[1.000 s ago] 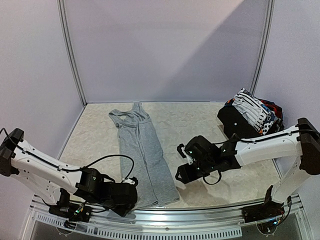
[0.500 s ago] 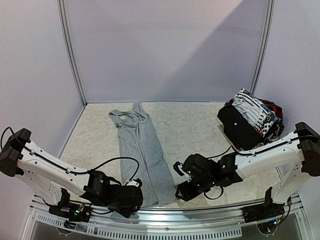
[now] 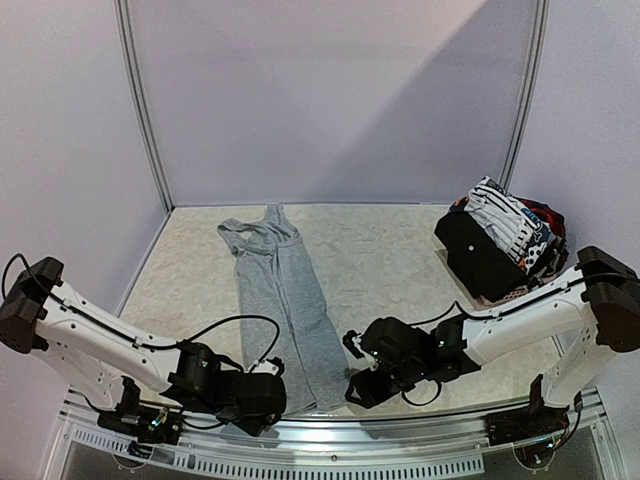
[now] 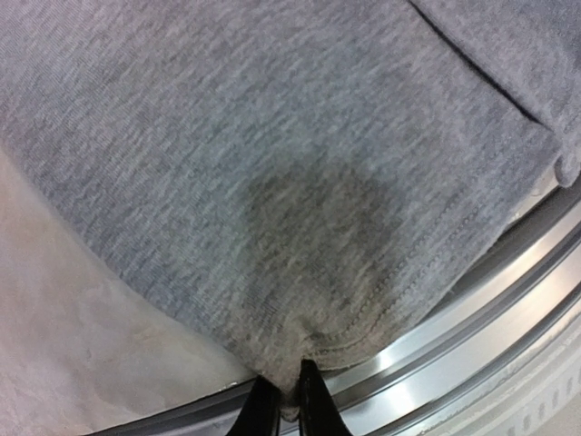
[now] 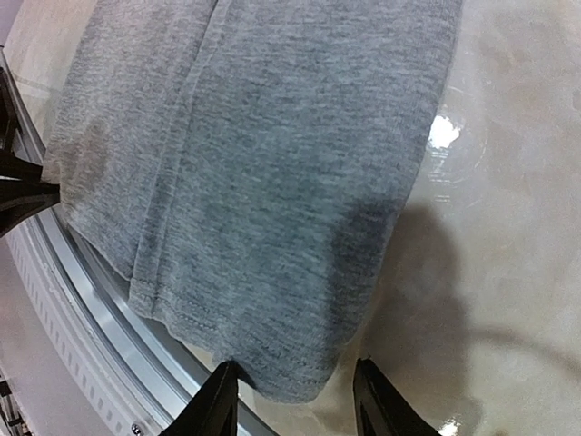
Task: Fold and stack the mixed laundry pile
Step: Pick up the rectangle-folded tank top from the center of the board.
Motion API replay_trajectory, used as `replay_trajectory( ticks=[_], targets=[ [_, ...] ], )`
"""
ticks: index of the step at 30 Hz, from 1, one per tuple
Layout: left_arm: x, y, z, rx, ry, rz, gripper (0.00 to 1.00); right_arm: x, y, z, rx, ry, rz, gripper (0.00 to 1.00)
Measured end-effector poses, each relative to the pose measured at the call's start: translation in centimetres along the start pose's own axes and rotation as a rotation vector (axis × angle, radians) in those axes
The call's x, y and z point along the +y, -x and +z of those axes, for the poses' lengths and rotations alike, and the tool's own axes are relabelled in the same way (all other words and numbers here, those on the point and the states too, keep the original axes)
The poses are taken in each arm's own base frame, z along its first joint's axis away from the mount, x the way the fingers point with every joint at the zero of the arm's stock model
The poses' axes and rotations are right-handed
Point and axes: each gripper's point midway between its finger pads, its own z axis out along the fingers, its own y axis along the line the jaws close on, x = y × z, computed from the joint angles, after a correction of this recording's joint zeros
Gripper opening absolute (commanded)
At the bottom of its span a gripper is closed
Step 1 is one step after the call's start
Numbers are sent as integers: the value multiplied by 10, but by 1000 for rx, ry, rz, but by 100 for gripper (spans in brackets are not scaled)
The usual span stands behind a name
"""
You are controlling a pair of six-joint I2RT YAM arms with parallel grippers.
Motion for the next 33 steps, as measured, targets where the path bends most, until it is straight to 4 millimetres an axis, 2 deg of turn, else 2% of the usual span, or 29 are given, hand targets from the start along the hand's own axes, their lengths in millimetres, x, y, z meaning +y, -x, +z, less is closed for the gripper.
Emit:
replay_trajectory(
  ticks=[7, 12, 20, 27, 33],
  targets=[
    [0, 0, 0, -2, 2, 2, 7, 3, 1, 2, -9, 19, 7, 41],
    [0, 0, 0, -4, 4, 3, 5, 2, 1, 4, -17, 26, 14, 23],
    [0, 0, 0, -8, 6, 5, 0, -2, -3, 6, -6, 10, 30, 0],
    [-10, 9, -10, -39, 4, 33, 0, -6, -3, 2, -2, -22, 26, 0],
    [-37, 28, -34, -102, -51, 53, 0, -7, 5, -26, -32, -54, 14, 0]
  ],
)
